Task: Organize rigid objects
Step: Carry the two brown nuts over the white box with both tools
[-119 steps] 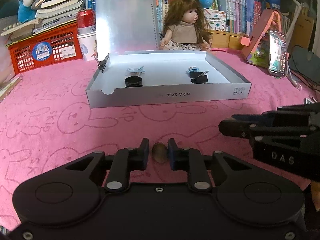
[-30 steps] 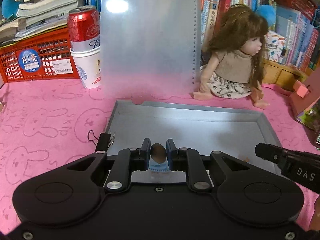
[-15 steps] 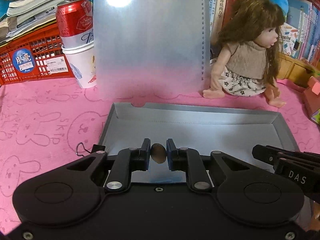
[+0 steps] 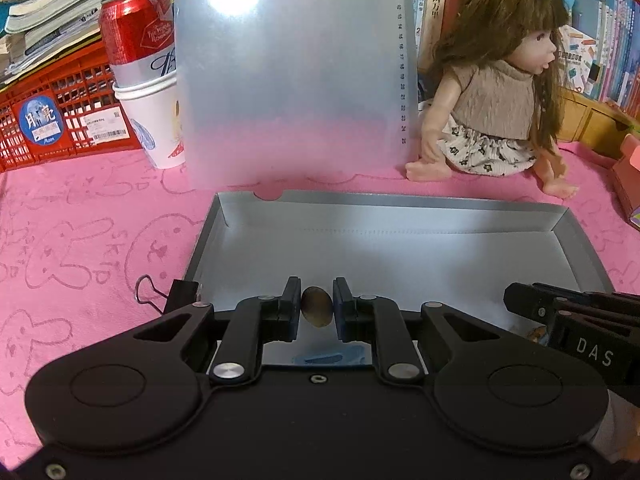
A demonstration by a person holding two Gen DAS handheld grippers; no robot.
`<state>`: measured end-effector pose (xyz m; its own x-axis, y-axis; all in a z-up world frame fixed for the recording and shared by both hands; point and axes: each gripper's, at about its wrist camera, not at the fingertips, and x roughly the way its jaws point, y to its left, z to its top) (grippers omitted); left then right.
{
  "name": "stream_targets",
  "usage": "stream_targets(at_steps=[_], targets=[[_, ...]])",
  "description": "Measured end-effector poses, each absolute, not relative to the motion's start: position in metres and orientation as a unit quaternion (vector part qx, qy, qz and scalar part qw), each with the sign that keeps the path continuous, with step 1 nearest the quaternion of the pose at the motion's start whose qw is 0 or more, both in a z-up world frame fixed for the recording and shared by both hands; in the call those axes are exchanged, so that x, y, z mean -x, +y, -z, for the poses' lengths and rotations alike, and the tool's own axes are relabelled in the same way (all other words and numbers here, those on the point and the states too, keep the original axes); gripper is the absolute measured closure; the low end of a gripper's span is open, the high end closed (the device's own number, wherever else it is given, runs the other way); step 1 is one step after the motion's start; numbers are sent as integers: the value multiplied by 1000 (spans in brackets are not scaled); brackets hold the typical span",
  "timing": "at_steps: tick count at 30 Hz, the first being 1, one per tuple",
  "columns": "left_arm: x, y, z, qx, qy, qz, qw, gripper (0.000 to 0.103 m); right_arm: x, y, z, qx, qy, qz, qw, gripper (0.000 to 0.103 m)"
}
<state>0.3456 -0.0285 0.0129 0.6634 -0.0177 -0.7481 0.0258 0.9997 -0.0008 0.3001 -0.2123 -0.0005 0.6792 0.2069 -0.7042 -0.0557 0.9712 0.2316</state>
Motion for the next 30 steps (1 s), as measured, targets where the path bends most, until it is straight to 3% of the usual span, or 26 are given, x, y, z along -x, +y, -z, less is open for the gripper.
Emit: stream_targets(at_steps=[23, 30], targets=[[-346, -28, -9, -12, 410, 12, 912, 86, -300, -212, 3, -95, 392, -71, 912, 81], [-345, -28, -9, -13, 409, 13, 912, 85, -298, -214, 4, -98, 387, -68, 914, 76]])
